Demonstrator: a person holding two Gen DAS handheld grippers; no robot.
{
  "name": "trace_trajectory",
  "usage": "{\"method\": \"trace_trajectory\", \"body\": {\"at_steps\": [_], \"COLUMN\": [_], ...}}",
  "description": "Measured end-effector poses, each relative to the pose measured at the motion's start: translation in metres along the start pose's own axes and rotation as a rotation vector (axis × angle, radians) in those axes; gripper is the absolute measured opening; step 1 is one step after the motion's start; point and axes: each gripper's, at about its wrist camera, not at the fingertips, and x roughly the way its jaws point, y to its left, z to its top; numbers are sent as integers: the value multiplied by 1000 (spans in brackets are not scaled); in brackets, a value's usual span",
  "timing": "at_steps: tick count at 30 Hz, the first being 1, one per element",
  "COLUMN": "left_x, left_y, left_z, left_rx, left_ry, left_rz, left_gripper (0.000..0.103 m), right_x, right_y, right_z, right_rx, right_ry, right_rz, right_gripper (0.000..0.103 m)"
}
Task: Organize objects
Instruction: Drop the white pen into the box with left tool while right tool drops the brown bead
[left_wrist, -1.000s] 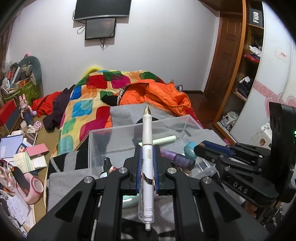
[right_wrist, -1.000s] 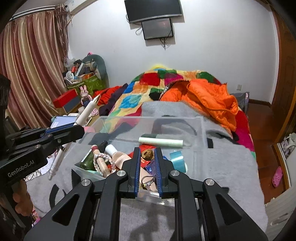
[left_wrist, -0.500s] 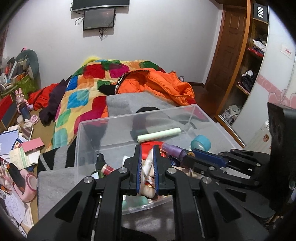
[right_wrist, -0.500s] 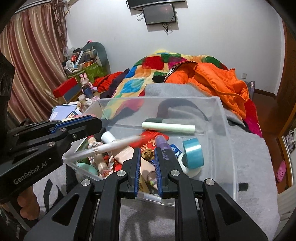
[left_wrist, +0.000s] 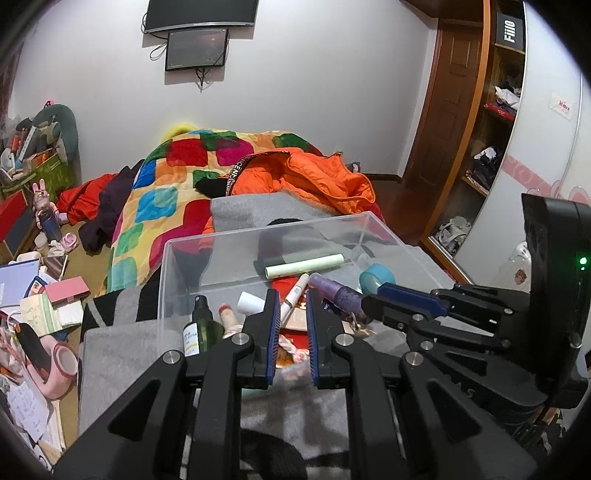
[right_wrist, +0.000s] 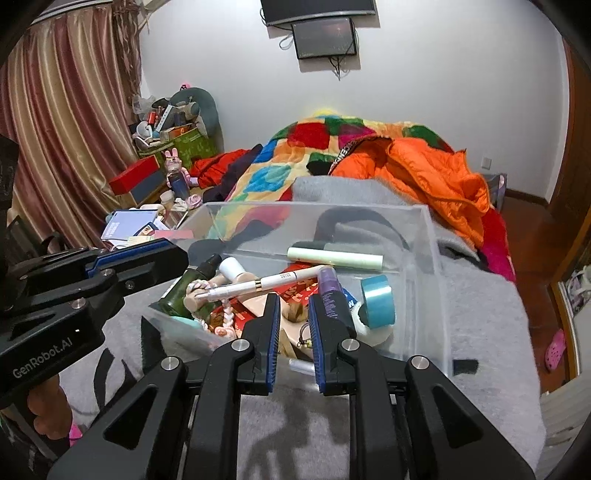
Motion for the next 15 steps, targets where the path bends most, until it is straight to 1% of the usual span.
{"method": "trace_trajectory", "body": {"at_steps": [1,2,3,4,5,6,8,10,11,15], "left_x": [-2,-5,-7,-10,-13,-16,-22,-27,-30,-43], "left_y": [0,-1,-2,-3,-4,-4,-5,-3,-2,-4], "left_z": [-1,-2,-4,-6,-7,-8,-11,-14,-15,-22], "left_rx": [-2,-2,0,2,3,3,-1,-7,-9,-9], "left_ry": [-3,-7,-12,-18,-25,-34,-47,-53,-56,-78], "left_rz": [0,4,8,17,27,38,49,53,56,68], "left_gripper": [16,23,31,34,41,48,54,56,57,71], "right_x": [-4,-9,-13,-17,-22,-26,-34,-40,-43,-55], "right_y": [1,2,3,4,6,7,9,10,11,13], "right_z": [0,-1,-1,-2,-2,-2,-4,-5,-5,-8], "right_rx": [-5,-12,-17,-23,-31,-35,-47,-58,-63,-68], "right_ry": [-7,-18,-27,-37,-52,-62,-87,-105,-112,-129], "right_rz": [-5,-13,-20,-29,-43,-53,-73,-88,-95,-104], "right_gripper": [21,26,29,36,43,46,56,60,60,62]}}
